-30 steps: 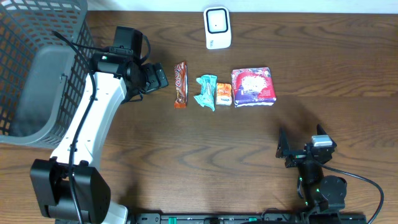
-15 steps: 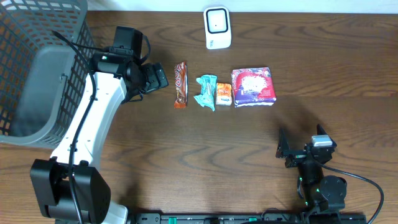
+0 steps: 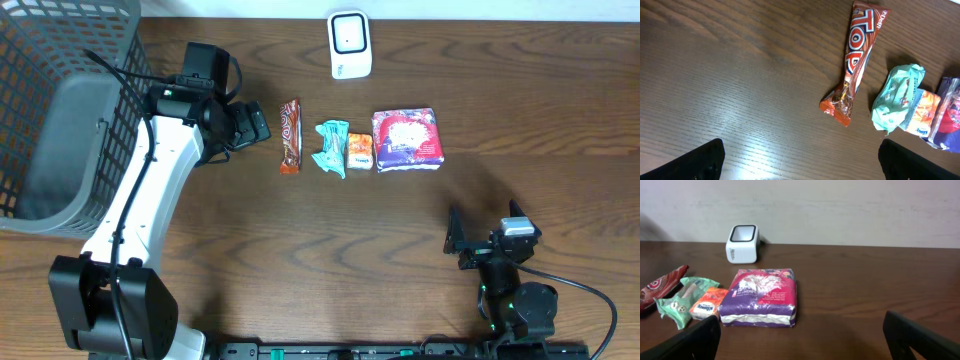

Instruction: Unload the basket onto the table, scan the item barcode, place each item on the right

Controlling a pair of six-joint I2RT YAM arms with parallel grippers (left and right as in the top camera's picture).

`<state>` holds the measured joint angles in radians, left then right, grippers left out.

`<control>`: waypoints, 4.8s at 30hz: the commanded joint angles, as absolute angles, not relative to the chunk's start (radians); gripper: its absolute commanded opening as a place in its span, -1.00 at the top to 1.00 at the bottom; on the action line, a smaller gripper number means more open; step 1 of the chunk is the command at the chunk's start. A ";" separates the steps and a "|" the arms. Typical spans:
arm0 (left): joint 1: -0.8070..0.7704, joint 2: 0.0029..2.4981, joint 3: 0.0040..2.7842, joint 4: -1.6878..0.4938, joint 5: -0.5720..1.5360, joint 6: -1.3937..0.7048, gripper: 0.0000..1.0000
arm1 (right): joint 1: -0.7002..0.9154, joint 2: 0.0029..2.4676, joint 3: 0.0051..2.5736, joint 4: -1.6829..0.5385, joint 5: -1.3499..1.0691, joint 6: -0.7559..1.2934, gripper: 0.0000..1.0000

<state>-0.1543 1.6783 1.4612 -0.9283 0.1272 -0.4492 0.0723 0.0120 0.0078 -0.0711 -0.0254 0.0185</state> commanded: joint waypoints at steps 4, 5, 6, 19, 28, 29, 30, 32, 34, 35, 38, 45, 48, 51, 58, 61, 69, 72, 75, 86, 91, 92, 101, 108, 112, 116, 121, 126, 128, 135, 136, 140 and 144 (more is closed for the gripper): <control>-0.154 1.679 1.470 -0.934 0.115 -0.450 -0.96 | 0.071 0.007 0.006 -0.075 -0.017 0.029 -0.99; -0.154 1.679 1.470 -0.934 0.115 -0.451 -0.96 | 0.071 0.007 0.006 -0.075 -0.017 0.029 -0.99; -0.154 1.679 1.470 -0.934 0.115 -0.451 -0.95 | 0.071 0.007 0.006 -0.075 -0.017 0.029 -0.99; -0.154 1.679 1.470 -0.934 0.115 -0.451 -0.96 | 0.071 0.007 0.006 -0.075 -0.017 0.029 -0.98; -0.154 1.679 1.470 -0.934 0.115 -0.450 -0.96 | 0.071 0.007 0.006 -0.075 -0.017 0.029 -0.99; -0.154 1.679 1.470 -0.934 0.115 -0.450 -0.96 | 0.071 0.007 0.006 -0.075 -0.017 0.029 -0.99; -0.154 1.679 1.470 -0.934 0.115 -0.450 -0.96 | 0.071 0.007 0.006 -0.075 -0.017 0.029 -0.98; -0.154 1.679 1.470 -0.934 0.115 -0.450 -0.96 | 0.071 0.007 0.006 -0.075 -0.017 0.029 -0.98; -0.154 1.679 1.470 -0.934 0.115 -0.451 -0.96 | 0.071 0.007 0.006 -0.075 -0.017 0.029 -0.99; -0.154 1.679 1.470 -0.934 0.115 -0.450 -0.96 | 0.071 0.007 0.006 -0.075 -0.017 0.029 -0.99; -0.154 1.679 1.470 -0.934 0.115 -0.450 -0.96 | 0.071 0.007 0.006 -0.075 -0.017 0.029 -0.99; -0.154 1.679 1.470 -0.934 0.115 -0.451 -0.96 | 0.071 0.007 0.006 -0.075 -0.017 0.029 -0.98; -0.154 1.679 1.470 -0.934 0.115 -0.450 -0.95 | 0.071 0.007 0.006 -0.075 -0.017 0.029 -0.98; -0.154 1.679 1.470 -0.934 0.115 -0.450 -0.96 | 0.071 0.007 0.006 -0.075 -0.017 0.029 -0.99; -0.154 1.679 1.470 -0.934 0.115 -0.451 -0.96 | 0.071 0.007 0.006 -0.075 -0.017 0.029 -0.99; -0.154 1.679 1.470 -0.934 0.115 -0.450 -0.96 | 0.071 0.007 0.006 -0.075 -0.017 0.029 -0.98; -0.154 1.679 1.470 -0.934 0.115 -0.450 -0.96 | 0.072 0.007 0.006 -0.056 -0.220 0.196 -0.98; -0.154 1.679 1.470 -0.934 0.115 -0.450 -0.96 | 0.071 0.007 0.006 -0.045 -0.371 0.445 -0.99; -0.154 1.679 1.470 -0.934 0.115 -0.451 -0.96 | 0.071 0.007 0.006 -0.035 -0.459 0.679 -0.99; -0.154 1.679 1.470 -0.934 0.115 -0.450 -0.96 | 0.071 0.007 0.006 0.160 -0.450 0.905 -0.99; -0.154 1.679 1.470 -0.934 0.115 -0.450 -0.95 | 0.071 0.007 0.006 0.325 -0.438 0.905 -0.99; -0.154 1.679 1.470 -0.934 0.115 -0.450 -0.96 | 0.071 0.007 0.006 0.338 -0.436 0.905 -0.99; -0.154 1.679 1.470 -0.934 0.115 -0.451 -0.96 | 0.071 0.007 0.014 0.341 -0.435 0.900 -0.99; -0.154 1.679 1.470 -0.934 0.115 -0.450 -0.95 | 0.071 0.028 0.066 0.340 -0.436 0.787 -0.98; -0.154 1.679 1.470 -0.934 0.115 -0.450 -0.96 | 0.071 0.076 0.110 0.331 -0.436 0.698 -0.99; -0.154 1.679 1.470 -0.934 0.115 -0.450 -0.96 | 0.071 0.167 0.182 0.278 -0.435 0.569 -0.99; -0.154 1.679 1.470 -0.934 0.115 -0.451 -0.95 | 0.071 0.324 0.317 0.162 -0.435 0.392 -0.98; -0.154 1.679 1.470 -0.934 0.115 -0.451 -0.96 | 0.071 0.523 0.516 -0.042 -0.420 0.252 -0.99; -0.154 1.679 1.470 -0.934 0.115 -0.450 -0.96 | 0.071 0.616 0.611 -0.155 -0.411 0.212 -0.99; -0.154 1.679 1.470 -0.934 0.115 -0.450 -0.95 | 0.071 0.952 0.965 -0.556 -0.410 0.104 -0.99; -0.154 1.679 1.470 -0.934 0.115 -0.450 -0.96 | 0.071 0.994 1.010 -0.612 -0.410 0.094 -0.98; -0.154 1.679 1.470 -0.934 0.115 -0.450 -0.96 | 0.071 1.176 1.194 -0.858 -0.410 0.042 -0.99; -0.154 1.679 1.470 -0.934 0.115 -0.450 -0.96 | 0.071 1.304 1.285 -0.979 -0.410 0.036 -0.98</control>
